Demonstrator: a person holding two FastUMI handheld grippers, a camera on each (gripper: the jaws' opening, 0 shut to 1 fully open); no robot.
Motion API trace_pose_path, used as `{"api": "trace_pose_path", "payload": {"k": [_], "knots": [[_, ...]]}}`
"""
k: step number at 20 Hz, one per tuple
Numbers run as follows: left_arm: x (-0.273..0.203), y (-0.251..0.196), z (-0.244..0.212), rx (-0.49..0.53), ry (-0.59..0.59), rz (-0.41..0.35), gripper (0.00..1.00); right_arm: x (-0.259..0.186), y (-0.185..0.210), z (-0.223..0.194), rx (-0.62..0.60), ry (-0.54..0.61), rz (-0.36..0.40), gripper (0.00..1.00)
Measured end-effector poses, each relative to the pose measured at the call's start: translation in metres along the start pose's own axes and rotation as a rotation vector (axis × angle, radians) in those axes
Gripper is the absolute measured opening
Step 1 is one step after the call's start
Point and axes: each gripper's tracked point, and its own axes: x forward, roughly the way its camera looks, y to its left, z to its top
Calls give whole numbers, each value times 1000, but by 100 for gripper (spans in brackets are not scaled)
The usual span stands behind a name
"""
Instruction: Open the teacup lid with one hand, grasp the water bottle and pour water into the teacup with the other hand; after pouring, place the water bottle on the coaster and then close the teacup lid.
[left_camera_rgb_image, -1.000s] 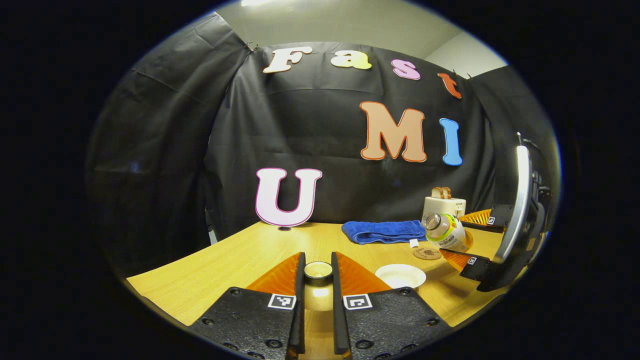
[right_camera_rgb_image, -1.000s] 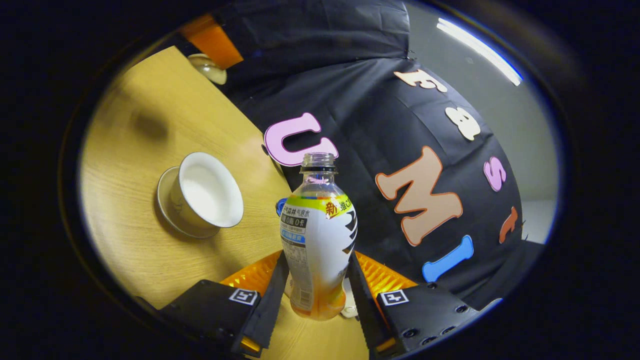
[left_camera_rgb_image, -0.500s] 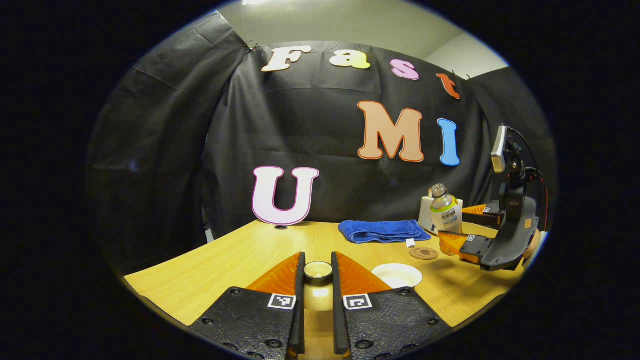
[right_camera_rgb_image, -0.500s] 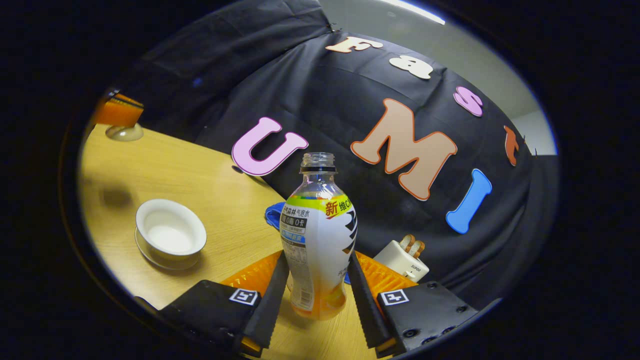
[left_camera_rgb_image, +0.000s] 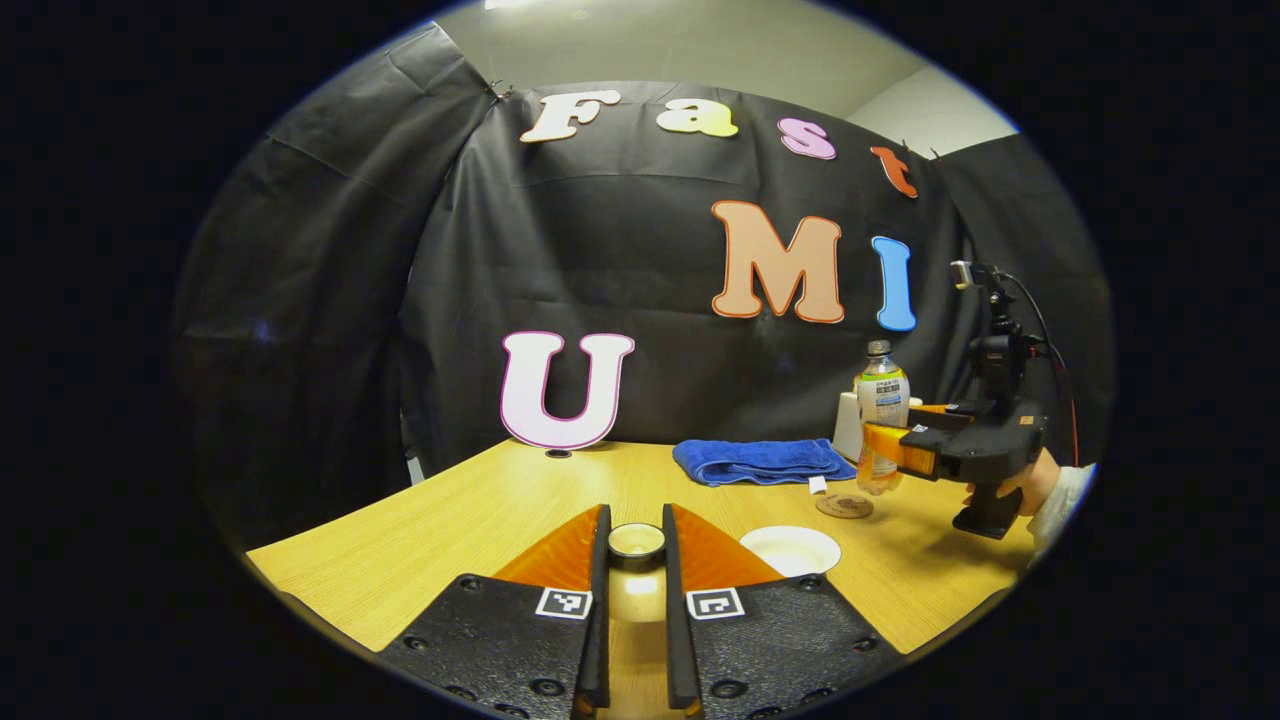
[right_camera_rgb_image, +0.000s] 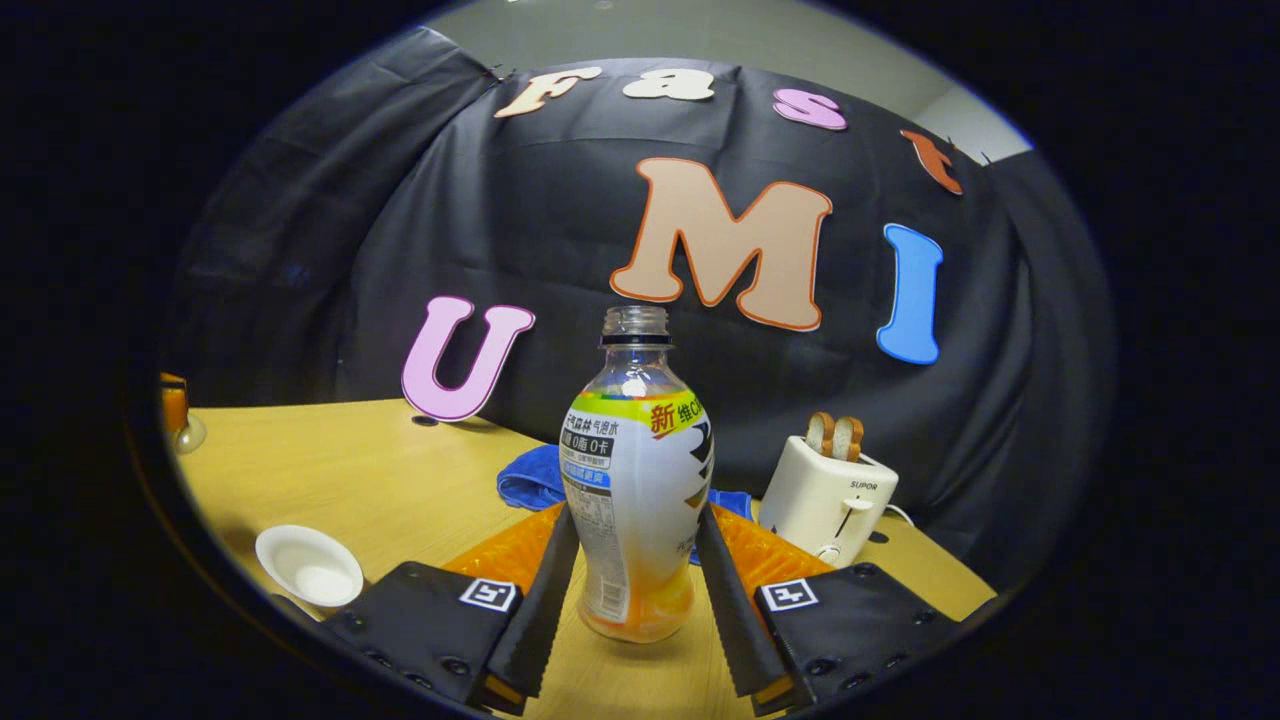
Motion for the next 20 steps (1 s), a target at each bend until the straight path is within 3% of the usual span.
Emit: {"api": "trace_pose_path", "payload": {"k": [9,20], "knots": [[3,2,-6,10,12,8,20,33,-10,-27,171,49,-17,74],[4,0,-9,6,24,2,20,48,-18,-53,188,98,-38,74]]}}
